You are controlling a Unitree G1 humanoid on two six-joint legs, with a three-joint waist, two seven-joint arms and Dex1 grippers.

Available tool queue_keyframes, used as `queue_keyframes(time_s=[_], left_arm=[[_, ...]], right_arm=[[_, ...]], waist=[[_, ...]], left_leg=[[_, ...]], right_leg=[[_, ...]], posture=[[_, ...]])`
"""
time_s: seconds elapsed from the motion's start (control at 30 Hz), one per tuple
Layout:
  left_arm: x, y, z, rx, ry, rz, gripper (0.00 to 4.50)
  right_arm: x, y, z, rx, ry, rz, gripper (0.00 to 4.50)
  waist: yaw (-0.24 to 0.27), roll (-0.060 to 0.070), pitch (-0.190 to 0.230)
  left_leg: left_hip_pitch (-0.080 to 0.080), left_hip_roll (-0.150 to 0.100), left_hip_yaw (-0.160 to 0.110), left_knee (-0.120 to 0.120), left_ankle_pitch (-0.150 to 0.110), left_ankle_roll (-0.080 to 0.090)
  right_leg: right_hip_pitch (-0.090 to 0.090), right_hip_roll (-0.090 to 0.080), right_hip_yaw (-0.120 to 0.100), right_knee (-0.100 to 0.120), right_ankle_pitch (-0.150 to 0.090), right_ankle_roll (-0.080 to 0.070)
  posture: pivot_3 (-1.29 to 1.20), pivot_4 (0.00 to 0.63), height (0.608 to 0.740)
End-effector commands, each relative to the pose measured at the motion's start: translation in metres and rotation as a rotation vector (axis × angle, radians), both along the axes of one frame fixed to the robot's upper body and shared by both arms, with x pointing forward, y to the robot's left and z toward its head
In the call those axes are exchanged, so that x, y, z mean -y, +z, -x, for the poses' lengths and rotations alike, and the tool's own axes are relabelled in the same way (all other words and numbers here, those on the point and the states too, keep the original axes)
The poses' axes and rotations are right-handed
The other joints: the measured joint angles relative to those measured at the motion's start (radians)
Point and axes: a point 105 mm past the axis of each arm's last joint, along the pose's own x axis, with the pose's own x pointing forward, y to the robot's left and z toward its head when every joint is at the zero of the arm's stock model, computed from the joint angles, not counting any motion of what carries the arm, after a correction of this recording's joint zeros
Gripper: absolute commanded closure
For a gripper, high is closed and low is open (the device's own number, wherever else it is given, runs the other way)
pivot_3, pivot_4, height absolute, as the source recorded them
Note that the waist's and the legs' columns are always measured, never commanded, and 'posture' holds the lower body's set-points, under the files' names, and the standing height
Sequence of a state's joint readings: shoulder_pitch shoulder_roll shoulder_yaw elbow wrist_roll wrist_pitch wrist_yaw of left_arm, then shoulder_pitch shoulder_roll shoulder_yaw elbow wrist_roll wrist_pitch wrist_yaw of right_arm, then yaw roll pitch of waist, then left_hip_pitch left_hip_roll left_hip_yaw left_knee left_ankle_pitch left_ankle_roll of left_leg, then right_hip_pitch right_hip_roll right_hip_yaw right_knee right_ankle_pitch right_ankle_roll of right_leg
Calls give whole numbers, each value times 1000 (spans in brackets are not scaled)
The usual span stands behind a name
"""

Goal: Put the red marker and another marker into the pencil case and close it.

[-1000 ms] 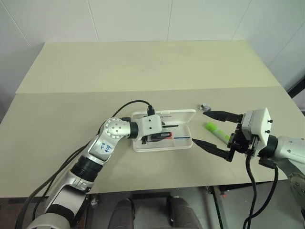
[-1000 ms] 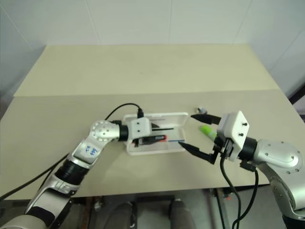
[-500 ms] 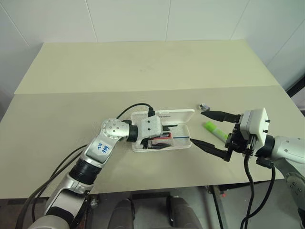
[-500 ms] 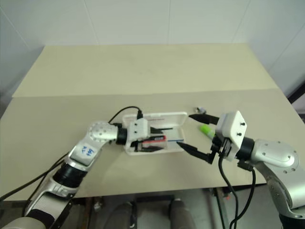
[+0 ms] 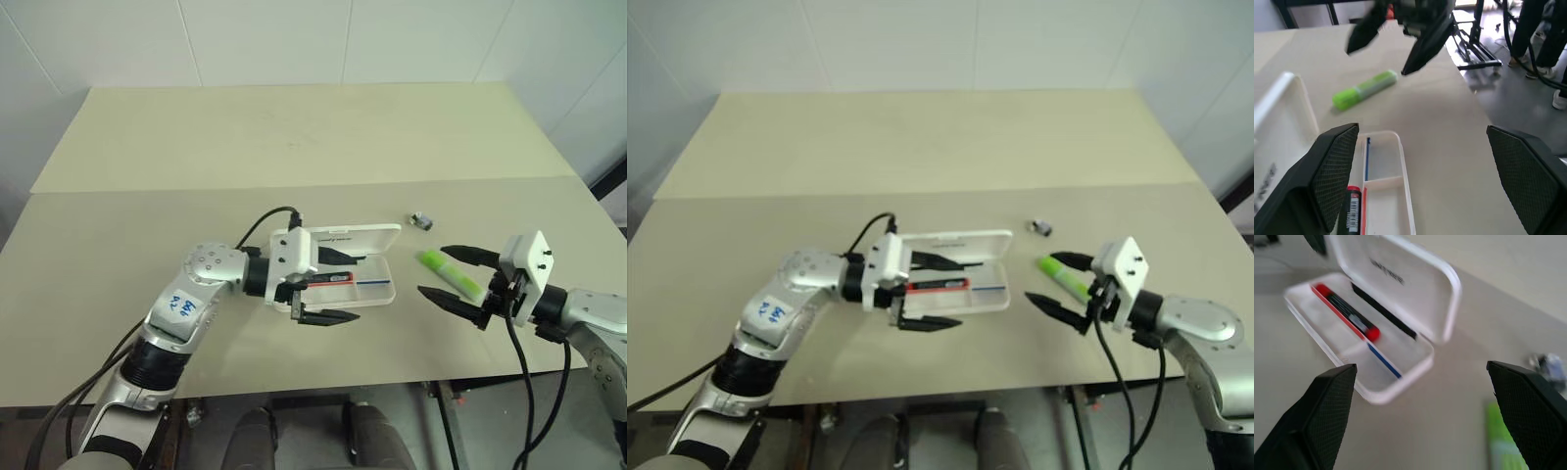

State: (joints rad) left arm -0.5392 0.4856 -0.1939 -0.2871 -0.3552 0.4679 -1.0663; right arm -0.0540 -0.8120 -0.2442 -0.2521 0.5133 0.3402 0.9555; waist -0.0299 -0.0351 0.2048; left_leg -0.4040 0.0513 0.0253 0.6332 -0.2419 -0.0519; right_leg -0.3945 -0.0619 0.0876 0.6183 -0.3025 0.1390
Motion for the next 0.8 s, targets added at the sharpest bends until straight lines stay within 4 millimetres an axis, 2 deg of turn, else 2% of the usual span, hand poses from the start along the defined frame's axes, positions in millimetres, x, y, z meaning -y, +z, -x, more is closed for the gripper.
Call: queue_keyframes(time_s=[0.03, 0.23, 0.53, 0.8], left_arm=[[-8, 19, 13, 29, -24, 30, 10], [-24, 27, 17, 45, 14, 2, 10], [-50, 21, 4, 99, 121, -90, 10], [-51, 23, 3, 112, 151, -73, 10]], right_arm=[[21, 6, -6, 30, -9, 70, 0], [39, 1, -25, 10, -21, 96, 0], [38, -21, -42, -68, -4, 77, 0], [44, -37, -51, -103, -29, 81, 0]], waist=[[-2, 0, 0], [-3, 0, 0], [-2, 0, 0], [-2, 0, 0]], left_leg=[[0, 0, 0, 0, 0, 0], [1, 0, 0, 0, 1, 1], [1, 0, 0, 0, 1, 0], [1, 0, 1, 0, 1, 0]], right_leg=[[0, 0, 0, 0, 0, 0], [0, 0, 0, 1, 0, 0], [0, 0, 0, 1, 0, -1], [0, 0, 0, 1, 0, -1]], posture=[[0, 150, 740], [0, 150, 740], [0, 150, 740], [0, 150, 740]])
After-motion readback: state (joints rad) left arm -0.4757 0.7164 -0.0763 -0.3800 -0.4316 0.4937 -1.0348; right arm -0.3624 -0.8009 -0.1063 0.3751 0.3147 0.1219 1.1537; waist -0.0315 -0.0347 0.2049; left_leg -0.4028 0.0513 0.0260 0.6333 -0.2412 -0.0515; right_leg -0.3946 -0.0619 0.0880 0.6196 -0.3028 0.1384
